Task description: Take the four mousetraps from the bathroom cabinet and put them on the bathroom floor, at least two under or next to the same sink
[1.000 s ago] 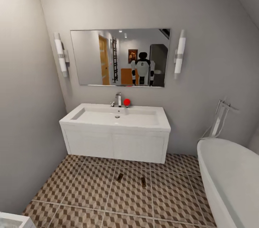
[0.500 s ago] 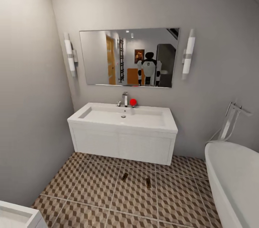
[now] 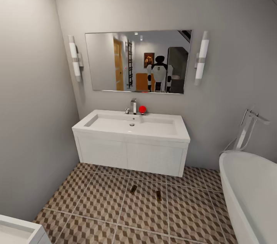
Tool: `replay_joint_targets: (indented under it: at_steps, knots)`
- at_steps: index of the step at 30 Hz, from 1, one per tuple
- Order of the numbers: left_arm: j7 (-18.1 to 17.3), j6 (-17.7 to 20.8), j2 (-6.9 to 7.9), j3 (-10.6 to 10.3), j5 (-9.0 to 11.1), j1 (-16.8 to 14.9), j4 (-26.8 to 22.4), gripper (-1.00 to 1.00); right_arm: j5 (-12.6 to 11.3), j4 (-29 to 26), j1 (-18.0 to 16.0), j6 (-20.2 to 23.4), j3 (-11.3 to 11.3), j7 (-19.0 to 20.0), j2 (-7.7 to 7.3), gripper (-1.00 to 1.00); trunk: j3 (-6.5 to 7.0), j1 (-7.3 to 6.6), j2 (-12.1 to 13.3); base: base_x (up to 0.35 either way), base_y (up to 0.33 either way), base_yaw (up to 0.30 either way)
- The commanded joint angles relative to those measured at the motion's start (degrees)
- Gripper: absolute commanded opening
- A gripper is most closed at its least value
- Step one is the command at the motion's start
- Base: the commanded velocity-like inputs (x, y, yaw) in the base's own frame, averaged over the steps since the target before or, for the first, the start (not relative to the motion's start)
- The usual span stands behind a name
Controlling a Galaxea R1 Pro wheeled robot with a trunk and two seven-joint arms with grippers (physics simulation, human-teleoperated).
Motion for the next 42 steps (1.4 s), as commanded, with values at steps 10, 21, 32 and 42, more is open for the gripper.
replay_joint_targets:
  at_steps: [10,21,32,42]
  knots:
    - [0.2,-0.1,-0.01,-0.5,0.5,0.0,0.0,1.0,2.6,0.2,-0.1,0.2,0.1,-0.4,0.56,1.0,-0.08,0.01,-0.1,0.0,0.0,0.036]
    - [0.2,-0.1,-0.01,-0.5,0.5,0.0,0.0,1.0,2.8,0.2,-0.1,0.3,0.1,-0.8,0.44,1.0,-0.08,0.01,-0.1,0.0,0.0,0.246]
    - [0.2,-0.1,-0.01,-0.5,0.5,0.0,0.0,1.0,2.8,0.2,-0.1,0.3,0.1,-1.0,0.44,1.0,-0.08,0.01,-0.1,0.0,0.0,0.288]
    - [0.2,-0.1,-0.01,-0.5,0.5,0.0,0.0,1.0,2.8,0.2,-0.1,0.3,0.1,-0.9,0.56,1.0,-0.08,0.01,-0.1,0.0,0.0,0.292]
